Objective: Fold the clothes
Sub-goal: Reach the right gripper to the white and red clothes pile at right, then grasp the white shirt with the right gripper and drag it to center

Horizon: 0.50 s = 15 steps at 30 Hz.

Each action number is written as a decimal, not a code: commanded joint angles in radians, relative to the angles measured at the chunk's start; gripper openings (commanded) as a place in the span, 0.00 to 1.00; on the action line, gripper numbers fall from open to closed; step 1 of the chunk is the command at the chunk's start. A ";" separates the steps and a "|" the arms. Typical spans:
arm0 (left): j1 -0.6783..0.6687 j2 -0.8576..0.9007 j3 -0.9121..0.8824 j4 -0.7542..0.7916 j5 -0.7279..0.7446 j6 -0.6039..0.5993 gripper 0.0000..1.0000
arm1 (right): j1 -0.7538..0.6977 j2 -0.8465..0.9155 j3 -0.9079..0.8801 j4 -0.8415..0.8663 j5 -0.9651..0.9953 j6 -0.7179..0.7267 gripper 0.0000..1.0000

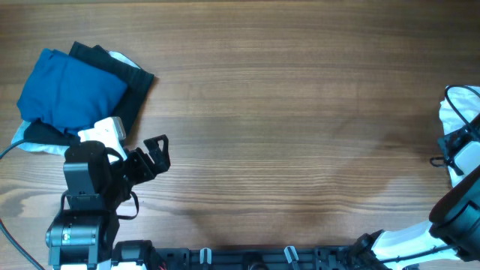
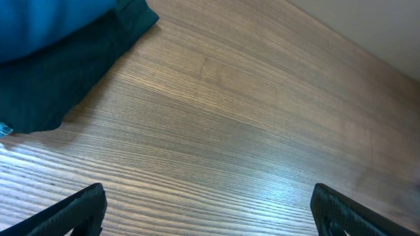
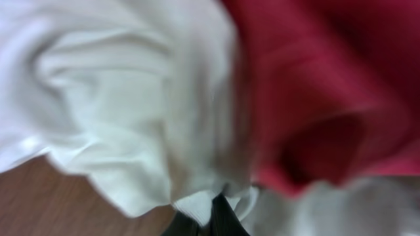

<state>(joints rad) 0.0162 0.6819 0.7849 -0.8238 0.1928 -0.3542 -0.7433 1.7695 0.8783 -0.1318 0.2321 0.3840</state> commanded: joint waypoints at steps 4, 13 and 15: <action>0.007 -0.001 0.021 -0.016 0.016 -0.006 1.00 | 0.022 -0.111 0.072 0.003 -0.531 -0.071 0.04; 0.007 -0.001 0.021 -0.015 0.016 -0.006 1.00 | 0.379 -0.557 0.306 -0.341 -0.806 -0.282 0.05; 0.007 -0.001 0.021 -0.015 0.016 -0.006 1.00 | 0.491 -0.608 0.305 -0.435 -0.749 -0.282 0.04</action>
<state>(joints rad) 0.0162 0.6819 0.7853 -0.8387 0.1928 -0.3542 -0.4141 1.2472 1.1759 -0.4606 -0.4679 0.1860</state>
